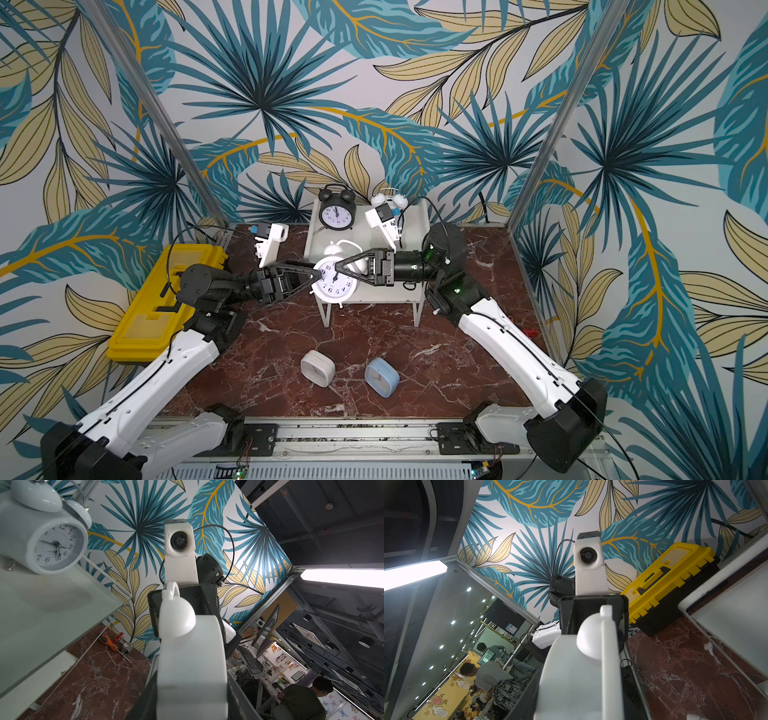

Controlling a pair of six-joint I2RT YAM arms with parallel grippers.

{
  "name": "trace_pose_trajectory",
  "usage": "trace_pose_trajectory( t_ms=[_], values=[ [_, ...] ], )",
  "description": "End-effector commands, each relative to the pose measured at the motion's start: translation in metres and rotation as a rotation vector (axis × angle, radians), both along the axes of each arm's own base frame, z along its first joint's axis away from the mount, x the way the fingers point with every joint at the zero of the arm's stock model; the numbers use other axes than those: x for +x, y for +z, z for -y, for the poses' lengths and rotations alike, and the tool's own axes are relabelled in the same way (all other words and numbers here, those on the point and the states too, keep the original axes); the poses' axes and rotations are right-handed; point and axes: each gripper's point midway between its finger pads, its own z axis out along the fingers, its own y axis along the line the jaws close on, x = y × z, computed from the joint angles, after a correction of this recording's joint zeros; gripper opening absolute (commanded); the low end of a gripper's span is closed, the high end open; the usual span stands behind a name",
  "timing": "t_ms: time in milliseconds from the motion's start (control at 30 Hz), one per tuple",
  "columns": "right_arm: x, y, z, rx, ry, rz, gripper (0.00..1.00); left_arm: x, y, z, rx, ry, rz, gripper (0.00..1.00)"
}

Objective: Place the alarm clocks on the shelf by style
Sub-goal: Pick up the alarm from the center of the board.

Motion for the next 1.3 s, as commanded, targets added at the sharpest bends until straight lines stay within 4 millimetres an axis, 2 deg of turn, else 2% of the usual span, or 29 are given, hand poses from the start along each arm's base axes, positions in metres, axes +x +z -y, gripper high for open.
trace_pose_trajectory(
  t_ms=[0,67,133,200,267,367,500,633,900,1033,1067,1100,1200,1267],
  values=[
    [-0.004,0.012,0.005,0.022,-0.034,0.015,0.25,-0.005,0.001,-0.002,-0.010,0.006,0.070,0.26],
    [-0.003,0.014,0.007,0.017,-0.056,0.025,0.32,-0.005,0.003,-0.003,-0.016,0.014,0.073,0.21],
    [-0.002,0.013,0.009,0.008,-0.081,0.032,0.45,-0.004,0.004,-0.004,-0.022,0.025,0.077,0.17],
    [0.002,0.011,0.012,-0.004,-0.124,0.040,0.62,-0.003,0.005,-0.006,-0.032,0.044,0.079,0.16],
    [0.009,0.002,0.015,-0.034,-0.189,0.033,0.74,0.000,0.006,-0.007,-0.044,0.071,0.079,0.16],
    [0.014,-0.010,0.019,-0.039,-0.254,0.017,0.86,0.007,0.008,-0.012,-0.073,0.132,0.072,0.16],
    [0.012,-0.021,0.013,-0.006,-0.281,-0.003,0.88,0.012,0.011,-0.018,-0.113,0.185,0.064,0.15],
    [0.010,-0.024,0.005,0.025,-0.284,-0.009,0.81,0.015,0.011,-0.018,-0.129,0.188,0.050,0.15],
    [0.011,-0.011,-0.004,0.056,-0.264,0.014,0.48,0.017,0.005,-0.018,-0.138,0.181,0.028,0.16],
    [0.009,-0.014,-0.006,0.045,-0.247,0.012,0.34,0.023,0.000,-0.018,-0.122,0.206,0.013,0.26],
    [0.009,-0.014,-0.006,0.042,-0.245,0.013,0.32,0.025,-0.002,-0.018,-0.116,0.214,0.007,0.31],
    [0.008,-0.014,-0.005,0.034,-0.246,0.015,0.30,0.026,-0.003,-0.017,-0.110,0.218,0.004,0.41],
    [0.007,-0.014,-0.003,0.007,-0.262,0.039,0.22,0.027,-0.006,-0.017,-0.094,0.218,-0.006,0.80],
    [0.006,-0.014,0.000,-0.016,-0.269,0.061,0.21,0.025,-0.007,-0.016,-0.086,0.210,-0.005,0.98]
  ],
)
